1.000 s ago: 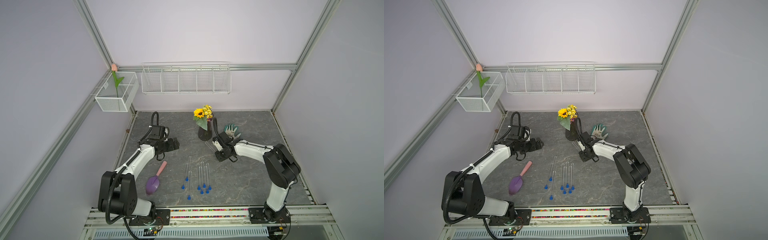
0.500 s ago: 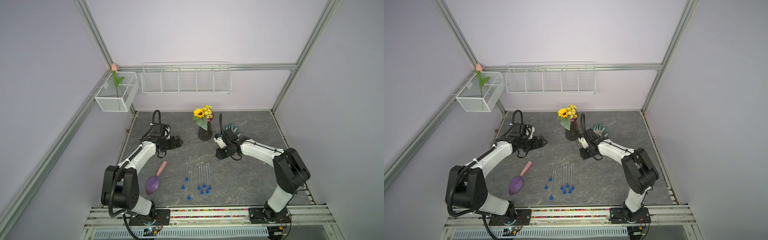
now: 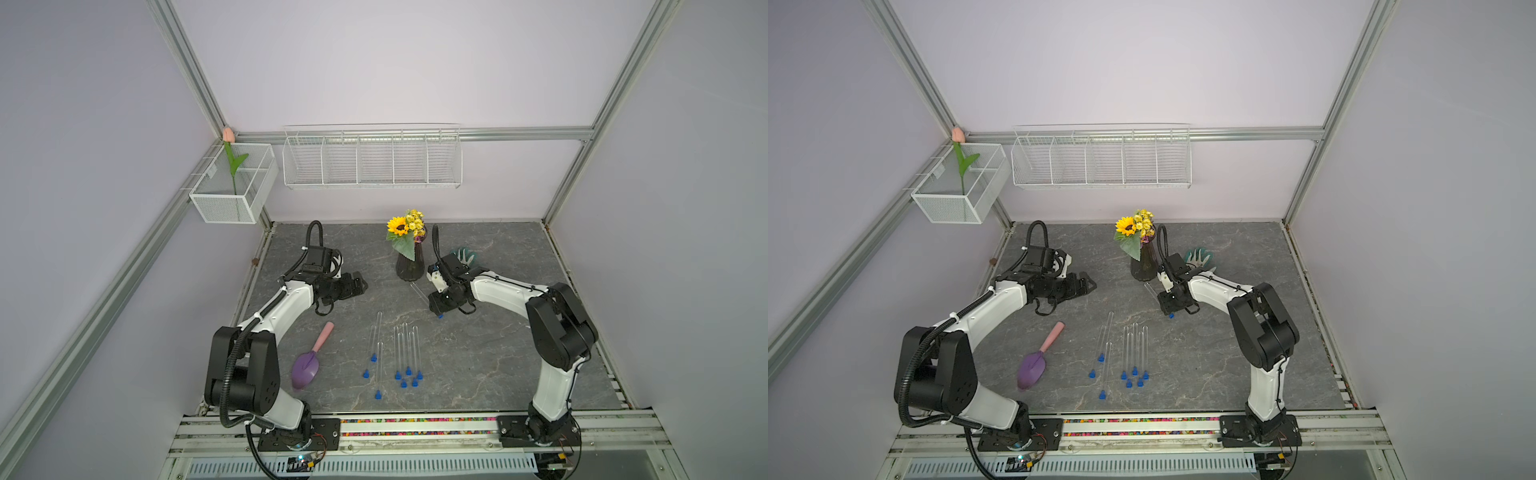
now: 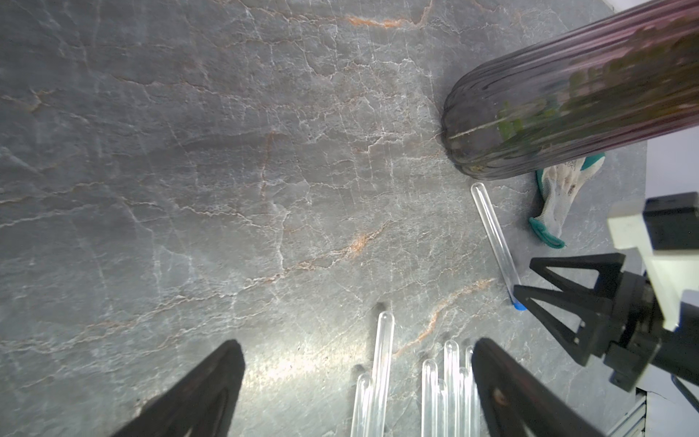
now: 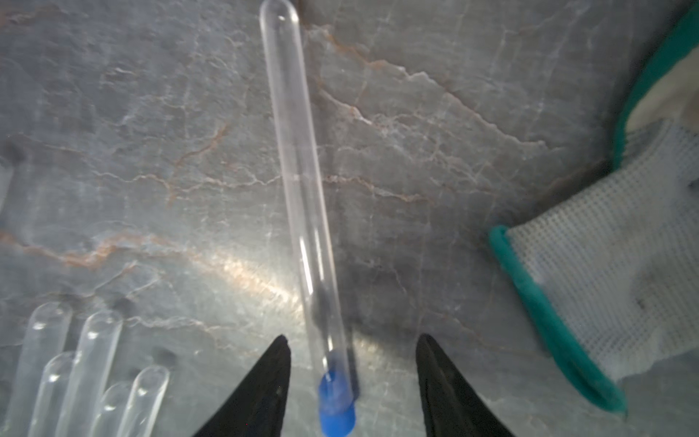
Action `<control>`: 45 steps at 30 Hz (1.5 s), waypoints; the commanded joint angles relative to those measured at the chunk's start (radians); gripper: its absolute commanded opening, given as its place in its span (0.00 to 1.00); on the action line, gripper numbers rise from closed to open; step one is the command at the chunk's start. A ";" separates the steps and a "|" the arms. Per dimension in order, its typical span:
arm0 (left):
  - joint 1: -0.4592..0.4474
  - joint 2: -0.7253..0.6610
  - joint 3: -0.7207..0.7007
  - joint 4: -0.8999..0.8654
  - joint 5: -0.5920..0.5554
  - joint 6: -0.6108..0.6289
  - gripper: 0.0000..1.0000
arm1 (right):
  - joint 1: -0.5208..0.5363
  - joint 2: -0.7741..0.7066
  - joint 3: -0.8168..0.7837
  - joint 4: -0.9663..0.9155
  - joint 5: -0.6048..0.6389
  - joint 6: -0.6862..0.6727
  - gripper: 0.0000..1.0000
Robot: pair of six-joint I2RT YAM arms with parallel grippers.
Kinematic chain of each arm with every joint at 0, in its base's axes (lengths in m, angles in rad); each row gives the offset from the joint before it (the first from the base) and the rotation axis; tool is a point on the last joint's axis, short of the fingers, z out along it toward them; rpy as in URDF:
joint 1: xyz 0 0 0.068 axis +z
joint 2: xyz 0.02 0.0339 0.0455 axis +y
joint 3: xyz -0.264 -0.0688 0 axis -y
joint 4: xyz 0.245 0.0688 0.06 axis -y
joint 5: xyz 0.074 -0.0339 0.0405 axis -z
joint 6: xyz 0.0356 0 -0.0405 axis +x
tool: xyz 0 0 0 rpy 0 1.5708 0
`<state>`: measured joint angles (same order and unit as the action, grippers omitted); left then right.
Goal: Remove stoppers from test tubes
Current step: Pick up the test tube at the center of the board.
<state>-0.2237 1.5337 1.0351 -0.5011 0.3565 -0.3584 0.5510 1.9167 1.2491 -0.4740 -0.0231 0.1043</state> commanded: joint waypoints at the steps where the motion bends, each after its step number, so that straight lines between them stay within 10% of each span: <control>1: -0.002 0.006 0.028 -0.031 -0.002 0.012 0.96 | -0.004 0.033 0.028 -0.024 0.026 -0.047 0.53; 23: -0.002 -0.009 0.004 -0.041 -0.018 0.005 0.96 | 0.031 0.023 -0.038 0.017 0.077 -0.038 0.20; 45: -0.003 0.015 0.001 -0.031 -0.021 -0.021 0.96 | 0.019 -0.216 -0.172 0.023 -0.180 0.093 0.17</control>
<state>-0.2237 1.5303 1.0344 -0.5293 0.3405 -0.3634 0.5728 1.7195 1.1011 -0.4431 -0.1452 0.1661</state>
